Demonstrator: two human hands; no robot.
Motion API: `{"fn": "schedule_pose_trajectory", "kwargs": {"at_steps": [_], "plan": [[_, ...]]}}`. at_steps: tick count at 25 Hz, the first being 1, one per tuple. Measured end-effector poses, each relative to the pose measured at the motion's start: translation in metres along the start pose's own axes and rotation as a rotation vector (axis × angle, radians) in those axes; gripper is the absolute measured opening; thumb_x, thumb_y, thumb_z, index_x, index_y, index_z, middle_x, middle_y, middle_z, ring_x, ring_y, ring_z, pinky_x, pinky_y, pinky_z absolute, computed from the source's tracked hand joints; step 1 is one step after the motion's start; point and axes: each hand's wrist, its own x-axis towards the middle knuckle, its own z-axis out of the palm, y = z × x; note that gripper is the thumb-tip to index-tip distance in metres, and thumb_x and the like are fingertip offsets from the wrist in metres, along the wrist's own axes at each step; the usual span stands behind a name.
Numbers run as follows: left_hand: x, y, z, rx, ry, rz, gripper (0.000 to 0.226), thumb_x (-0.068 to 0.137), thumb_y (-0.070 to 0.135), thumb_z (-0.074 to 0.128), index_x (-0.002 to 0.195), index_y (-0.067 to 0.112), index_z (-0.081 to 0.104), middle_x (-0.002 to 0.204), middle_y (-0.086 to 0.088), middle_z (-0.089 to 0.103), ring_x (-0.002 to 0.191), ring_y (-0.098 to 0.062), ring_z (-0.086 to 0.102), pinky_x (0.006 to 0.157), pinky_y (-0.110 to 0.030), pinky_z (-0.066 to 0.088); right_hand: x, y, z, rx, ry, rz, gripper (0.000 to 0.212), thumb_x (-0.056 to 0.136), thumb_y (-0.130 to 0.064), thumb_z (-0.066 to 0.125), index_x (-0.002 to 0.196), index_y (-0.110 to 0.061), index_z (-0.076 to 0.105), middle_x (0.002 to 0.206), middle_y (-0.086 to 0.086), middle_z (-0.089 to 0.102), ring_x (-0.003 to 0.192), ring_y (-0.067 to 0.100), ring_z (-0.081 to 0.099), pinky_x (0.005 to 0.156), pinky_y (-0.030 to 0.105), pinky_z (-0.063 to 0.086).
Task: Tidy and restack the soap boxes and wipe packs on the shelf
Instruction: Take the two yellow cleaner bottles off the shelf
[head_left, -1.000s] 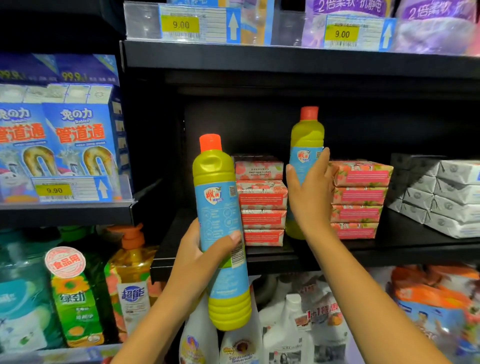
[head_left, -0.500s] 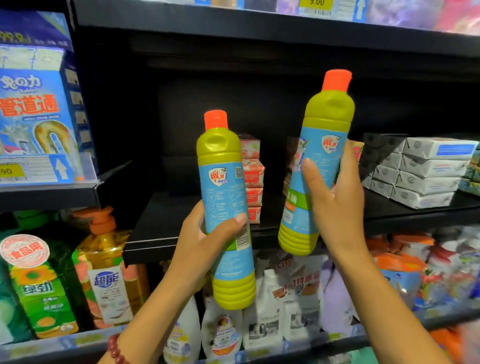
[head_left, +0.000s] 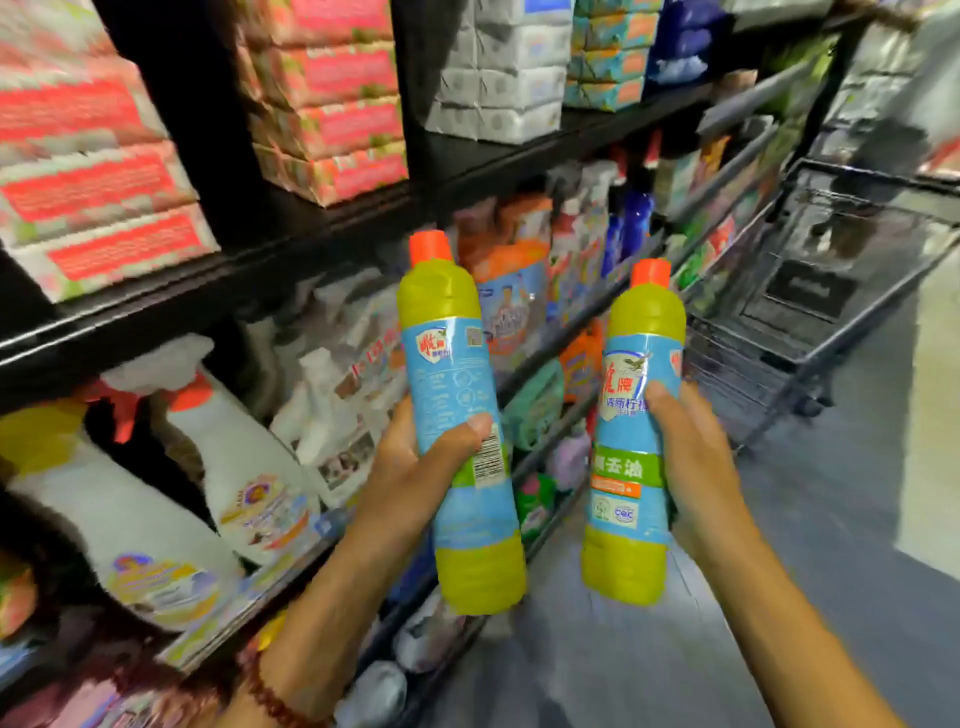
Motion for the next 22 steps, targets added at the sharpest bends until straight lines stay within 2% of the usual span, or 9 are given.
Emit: {"fn": "schedule_pose_trajectory", "kwargs": {"at_steps": [3, 6, 7, 10, 12, 13, 15, 17, 22], "plan": [[-0.019, -0.048, 0.019, -0.023, -0.070, -0.197, 0.040, 0.063, 0.022, 0.079, 0.097, 0.016, 0.060, 0.073, -0.003, 0.069, 0.060, -0.017, 0.065, 0.055, -0.030, 0.053, -0.051, 0.034, -0.047, -0.098, 0.155, 0.122, 0.015, 0.094, -0.018, 0.047, 0.102, -0.023, 0.059, 0.081, -0.003, 0.070, 0.066, 0.009, 0.064, 0.058, 0.023, 0.052], [-0.046, -0.092, 0.041, -0.047, -0.215, -0.397, 0.057, 0.062, 0.029, 0.072, 0.109, 0.000, 0.057, 0.085, -0.022, 0.062, 0.069, -0.029, 0.058, 0.064, -0.037, 0.048, -0.106, 0.062, -0.095, -0.123, 0.332, 0.229, 0.014, 0.094, -0.016, 0.048, 0.103, -0.019, 0.058, 0.082, -0.001, 0.069, 0.062, 0.006, 0.064, 0.056, 0.019, 0.051], [-0.054, -0.104, 0.050, -0.011, -0.249, -0.423, 0.052, 0.066, 0.029, 0.072, 0.107, 0.001, 0.058, 0.085, -0.020, 0.063, 0.068, -0.028, 0.059, 0.063, -0.036, 0.049, -0.123, 0.068, -0.110, -0.127, 0.382, 0.265, 0.015, 0.094, -0.017, 0.048, 0.105, -0.018, 0.058, 0.085, 0.003, 0.067, 0.064, 0.007, 0.064, 0.057, 0.021, 0.052], [-0.073, -0.132, 0.078, 0.100, -0.275, -0.480, 0.012, 0.086, 0.012, 0.063, 0.098, 0.014, 0.061, 0.080, -0.015, 0.066, 0.062, -0.025, 0.064, 0.060, -0.034, 0.053, -0.164, 0.083, -0.149, -0.164, 0.494, 0.347, 0.012, 0.094, -0.022, 0.049, 0.099, -0.018, 0.060, 0.087, 0.008, 0.067, 0.068, 0.016, 0.063, 0.066, 0.031, 0.052], [-0.084, -0.148, 0.106, 0.146, -0.331, -0.511, 0.011, 0.086, 0.008, 0.062, 0.097, 0.013, 0.061, 0.079, -0.017, 0.066, 0.062, -0.027, 0.064, 0.059, -0.034, 0.053, -0.185, 0.089, -0.177, -0.186, 0.567, 0.377, 0.012, 0.094, -0.025, 0.050, 0.094, -0.019, 0.060, 0.084, 0.009, 0.068, 0.069, 0.019, 0.064, 0.067, 0.035, 0.052], [-0.089, -0.154, 0.121, 0.153, -0.357, -0.521, 0.014, 0.084, 0.010, 0.065, 0.097, 0.011, 0.061, 0.080, -0.017, 0.066, 0.064, -0.028, 0.063, 0.062, -0.036, 0.052, -0.194, 0.090, -0.191, -0.192, 0.600, 0.383, 0.012, 0.094, -0.026, 0.051, 0.093, -0.019, 0.061, 0.083, 0.008, 0.068, 0.069, 0.018, 0.064, 0.067, 0.034, 0.052], [-0.097, -0.161, 0.157, 0.168, -0.410, -0.571, 0.035, 0.070, 0.025, 0.074, 0.098, 0.009, 0.060, 0.082, -0.020, 0.065, 0.069, -0.030, 0.062, 0.069, -0.042, 0.050, -0.207, 0.091, -0.223, -0.206, 0.671, 0.390, 0.012, 0.093, -0.027, 0.052, 0.094, -0.019, 0.061, 0.080, 0.003, 0.068, 0.066, 0.013, 0.064, 0.062, 0.030, 0.052], [-0.103, -0.170, 0.199, 0.215, -0.453, -0.627, 0.049, 0.061, 0.034, 0.073, 0.099, 0.006, 0.060, 0.082, -0.023, 0.064, 0.069, -0.030, 0.061, 0.069, -0.044, 0.050, -0.215, 0.089, -0.261, -0.171, 0.722, 0.383, 0.012, 0.093, -0.025, 0.052, 0.097, -0.018, 0.061, 0.075, -0.003, 0.069, 0.062, 0.010, 0.064, 0.055, 0.024, 0.051], [-0.109, -0.195, 0.301, 0.198, -0.495, -0.684, 0.027, 0.075, 0.017, 0.069, 0.094, 0.002, 0.058, 0.073, -0.019, 0.059, 0.058, -0.027, 0.058, 0.053, -0.029, 0.049, -0.210, 0.075, -0.355, -0.119, 0.827, 0.356, 0.009, 0.093, -0.018, 0.052, 0.092, -0.018, 0.061, 0.069, -0.006, 0.069, 0.057, 0.005, 0.064, 0.049, 0.016, 0.048]]}}
